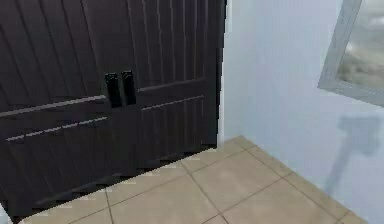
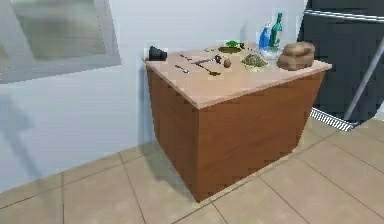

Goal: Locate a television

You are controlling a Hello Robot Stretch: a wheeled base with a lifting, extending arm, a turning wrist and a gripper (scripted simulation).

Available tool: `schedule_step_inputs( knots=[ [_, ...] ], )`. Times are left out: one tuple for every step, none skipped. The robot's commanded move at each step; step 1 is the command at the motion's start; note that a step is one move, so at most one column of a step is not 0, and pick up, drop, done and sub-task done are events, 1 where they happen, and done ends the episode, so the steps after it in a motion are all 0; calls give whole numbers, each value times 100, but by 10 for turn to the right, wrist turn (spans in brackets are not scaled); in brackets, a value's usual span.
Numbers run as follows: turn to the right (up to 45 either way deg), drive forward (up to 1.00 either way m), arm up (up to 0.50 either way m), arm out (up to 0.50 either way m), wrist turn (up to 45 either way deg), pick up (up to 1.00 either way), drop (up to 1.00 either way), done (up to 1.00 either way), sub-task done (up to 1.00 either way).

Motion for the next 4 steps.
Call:
schedule_step_inputs(
  knots=[
    [-450, 0, 0, 0, 0, 0, 0, 0, 0],
    [-450, 0, 0, 0, 0, 0, 0, 0, 0],
    [-270, 0, 0, 0, 0, 0, 0, 0, 0],
    [0, 100, 0, 0, 0, 0, 0, 0, 0]
  ],
)
